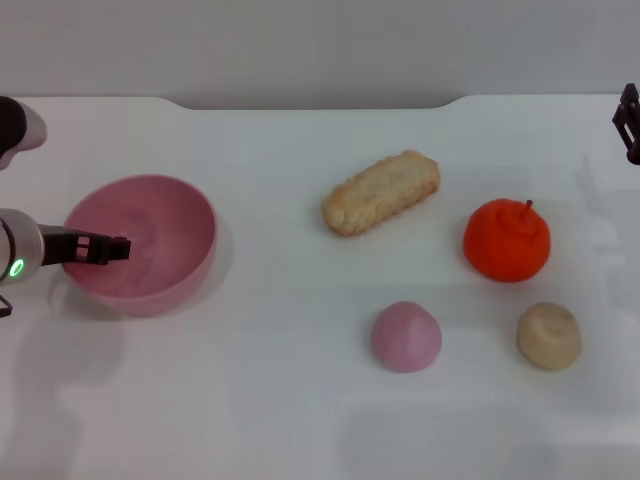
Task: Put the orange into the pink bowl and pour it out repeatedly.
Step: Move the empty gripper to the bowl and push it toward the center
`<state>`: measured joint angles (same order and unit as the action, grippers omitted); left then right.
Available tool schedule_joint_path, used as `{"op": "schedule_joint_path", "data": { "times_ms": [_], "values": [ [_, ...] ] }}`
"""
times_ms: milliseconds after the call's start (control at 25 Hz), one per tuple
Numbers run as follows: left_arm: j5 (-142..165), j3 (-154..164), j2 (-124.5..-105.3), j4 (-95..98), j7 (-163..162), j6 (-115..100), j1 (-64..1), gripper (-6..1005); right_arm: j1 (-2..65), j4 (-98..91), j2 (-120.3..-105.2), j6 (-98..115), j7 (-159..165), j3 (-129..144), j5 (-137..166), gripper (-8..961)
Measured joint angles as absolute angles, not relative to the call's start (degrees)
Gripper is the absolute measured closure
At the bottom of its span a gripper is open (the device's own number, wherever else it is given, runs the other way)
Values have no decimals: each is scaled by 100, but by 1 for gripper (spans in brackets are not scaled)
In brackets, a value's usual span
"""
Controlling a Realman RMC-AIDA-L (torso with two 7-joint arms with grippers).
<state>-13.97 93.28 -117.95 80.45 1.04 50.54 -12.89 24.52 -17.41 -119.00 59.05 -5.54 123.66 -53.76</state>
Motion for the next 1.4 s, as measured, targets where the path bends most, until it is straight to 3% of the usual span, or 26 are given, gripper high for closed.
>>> {"op": "schedule_joint_path", "data": {
  "times_ms": [320, 760, 1160, 1400],
  "values": [
    [-1455, 9226, -11791, 8099, 84, 5213, -1302, 245, 2429, -1747, -11900, 5906, -555, 12366, -5361, 189],
    [-1516, 9180, -11795, 8071, 76, 5297, -1385, 452, 2430, -1749, -11900, 5920, -557, 12386, -5360, 189],
    [-1523, 9211, -11795, 8016, 99, 5300, -1458, 908, 2439, -1749, -11900, 5922, -577, 12369, -5361, 189],
    [-1521, 9209, -11795, 8024, 92, 5308, -1480, 912, 2452, -1749, -11900, 5919, -592, 12366, -5361, 188]
  ]
}}
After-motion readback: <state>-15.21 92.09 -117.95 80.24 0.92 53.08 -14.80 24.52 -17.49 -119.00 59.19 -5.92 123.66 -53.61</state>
